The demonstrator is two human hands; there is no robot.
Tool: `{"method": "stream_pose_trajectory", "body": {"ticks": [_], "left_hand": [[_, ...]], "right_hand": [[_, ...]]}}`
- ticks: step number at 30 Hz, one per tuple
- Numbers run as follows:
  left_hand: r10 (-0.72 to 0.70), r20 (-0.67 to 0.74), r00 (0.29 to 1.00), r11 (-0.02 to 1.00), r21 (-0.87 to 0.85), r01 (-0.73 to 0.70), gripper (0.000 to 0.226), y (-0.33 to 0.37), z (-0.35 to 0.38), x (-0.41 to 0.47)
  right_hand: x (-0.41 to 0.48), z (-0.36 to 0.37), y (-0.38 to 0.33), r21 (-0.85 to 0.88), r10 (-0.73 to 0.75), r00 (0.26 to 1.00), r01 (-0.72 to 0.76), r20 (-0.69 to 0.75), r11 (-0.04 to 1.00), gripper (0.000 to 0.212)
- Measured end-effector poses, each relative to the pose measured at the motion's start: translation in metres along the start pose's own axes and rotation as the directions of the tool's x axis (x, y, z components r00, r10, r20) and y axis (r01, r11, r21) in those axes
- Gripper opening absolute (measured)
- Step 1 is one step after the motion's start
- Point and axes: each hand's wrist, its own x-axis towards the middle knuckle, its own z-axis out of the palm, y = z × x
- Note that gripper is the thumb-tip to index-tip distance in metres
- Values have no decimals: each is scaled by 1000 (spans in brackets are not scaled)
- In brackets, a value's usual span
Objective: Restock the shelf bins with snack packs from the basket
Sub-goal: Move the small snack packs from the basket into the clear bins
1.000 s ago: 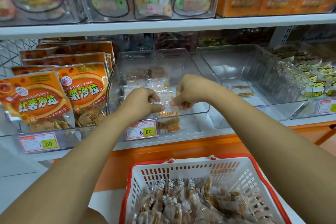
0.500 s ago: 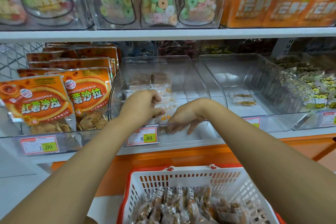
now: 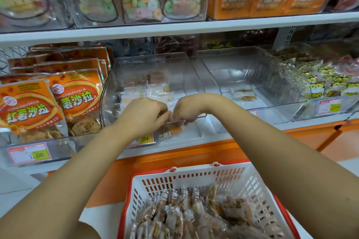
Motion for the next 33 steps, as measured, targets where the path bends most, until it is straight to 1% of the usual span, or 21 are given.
{"method": "stream_pose_trajectory", "body": {"ticks": [1,2,3,4,5,6,7,9,10,12,13,15,16,17,19,22,25,26,28,31,33], "left_hand": [[-10,39,999,1000,17,9,37,2,3,-2],[-24,52,998,999,27,22,38,3,5,-4],[-36,41,999,999,30,35,38,4,7,-5],[-47,23,999,998,30,46,37,5,10,-6],[-51,5,999,998,28,51,35,6,12,-7],[-49,-11,999,999,16,50,34,8,13,-9],[-41,-31,999,999,-7,41,32,10,14,-11],[-2,-121,993,997,-77,-7,30,15,16,-16],[21,-176,984,994,-106,-40,30,19,17,-19],[51,-248,967,986,-143,-89,29,28,16,-23],[57,-269,962,983,-153,-101,27,34,15,-24],[50,-309,950,983,-152,-101,24,41,12,-27],[36,-325,945,985,-149,-89,26,42,10,-28],[18,-326,945,986,-150,-71,29,42,8,-28],[-7,-278,960,990,-135,-32,36,40,6,-28],[-11,-173,985,993,-117,-9,35,36,8,-28],[15,-139,990,990,-137,-34,32,38,12,-28],[23,-115,993,992,-120,-37,33,40,13,-27],[40,-35,999,997,-66,-42,35,43,16,-24],[57,78,995,998,17,-59,38,48,19,-19],[52,115,992,998,27,-56,38,50,20,-17]], "right_hand": [[-10,-2,1,-85,-33,992,22,-122,996,28],[-22,-2,3,-115,-75,964,46,-256,992,27],[-33,0,7,-75,-100,920,77,-380,994,23],[-43,6,11,3,-123,862,143,-491,990,18],[-54,13,15,59,-144,804,218,-577,974,15],[-62,23,20,71,-160,774,255,-613,964,17],[-68,35,24,52,-180,779,263,-601,964,22],[-71,59,33,17,-184,852,221,-490,975,31],[-69,69,39,12,-161,894,183,-417,983,33],[-56,90,59,53,-101,953,121,-287,991,31],[-47,102,72,71,-70,971,89,-229,994,26],[-32,131,96,0,-8,988,8,-152,1000,14],[-27,147,105,-62,19,989,-28,-146,998,21],[-23,164,114,-125,32,988,-52,-154,991,33],[-18,196,127,-158,64,981,-93,-181,983,49],[-12,232,141,-149,68,982,-95,-178,984,54],[-8,260,154,-112,44,986,-62,-162,992,58],[-6,266,158,-132,37,988,-57,-151,990,63],[-1,277,164,-230,31,992,-59,-125,971,70],[6,291,170,-282,27,988,-69,-150,957,71],[13,297,172,-271,20,979,-76,-203,959,64]]}}
